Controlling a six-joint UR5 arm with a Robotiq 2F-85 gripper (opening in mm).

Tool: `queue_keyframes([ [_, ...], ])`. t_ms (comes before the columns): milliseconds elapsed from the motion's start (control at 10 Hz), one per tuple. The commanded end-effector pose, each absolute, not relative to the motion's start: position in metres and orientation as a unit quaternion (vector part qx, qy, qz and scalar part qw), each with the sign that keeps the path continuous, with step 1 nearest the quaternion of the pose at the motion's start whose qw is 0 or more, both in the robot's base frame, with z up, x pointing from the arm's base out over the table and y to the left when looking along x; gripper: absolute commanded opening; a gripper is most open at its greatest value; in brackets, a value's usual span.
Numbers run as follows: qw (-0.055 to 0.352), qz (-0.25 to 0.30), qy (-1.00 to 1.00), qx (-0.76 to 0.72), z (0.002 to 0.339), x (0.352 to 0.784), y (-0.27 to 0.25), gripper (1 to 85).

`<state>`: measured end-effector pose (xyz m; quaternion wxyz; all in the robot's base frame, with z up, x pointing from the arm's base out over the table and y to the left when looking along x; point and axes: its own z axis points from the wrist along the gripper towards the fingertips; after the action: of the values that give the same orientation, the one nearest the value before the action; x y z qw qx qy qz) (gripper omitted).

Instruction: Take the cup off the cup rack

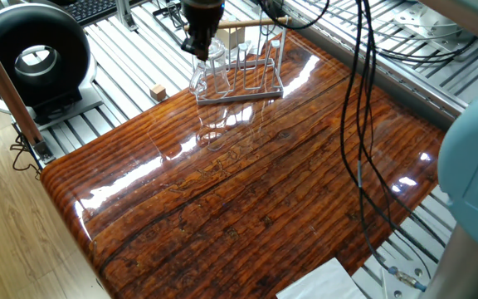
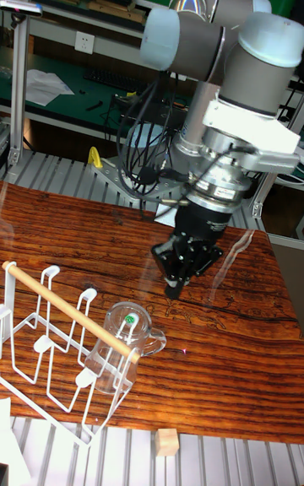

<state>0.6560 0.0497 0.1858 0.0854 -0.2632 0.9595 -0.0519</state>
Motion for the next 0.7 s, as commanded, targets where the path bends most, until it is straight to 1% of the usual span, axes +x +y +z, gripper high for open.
queue_keyframes([
  [0, 0.051, -0.077, 0.941, -0.325, 0.186, 0.651, 0.047, 1.3],
  [100, 0.043, -0.094, 0.936, -0.337, 0.188, 0.652, 0.043, 1.3],
  [200, 0.062, -0.068, 0.922, -0.375, 0.186, 0.657, 0.060, 1.3],
  [300, 0.065, -0.065, 0.923, -0.374, 0.185, 0.659, 0.063, 1.3],
  [400, 0.057, -0.079, 0.923, -0.372, 0.186, 0.657, 0.058, 1.3],
  [500, 0.062, -0.083, 0.920, -0.378, 0.187, 0.661, 0.059, 1.3],
  [600, 0.081, -0.044, 0.909, -0.407, 0.183, 0.664, 0.082, 1.3],
])
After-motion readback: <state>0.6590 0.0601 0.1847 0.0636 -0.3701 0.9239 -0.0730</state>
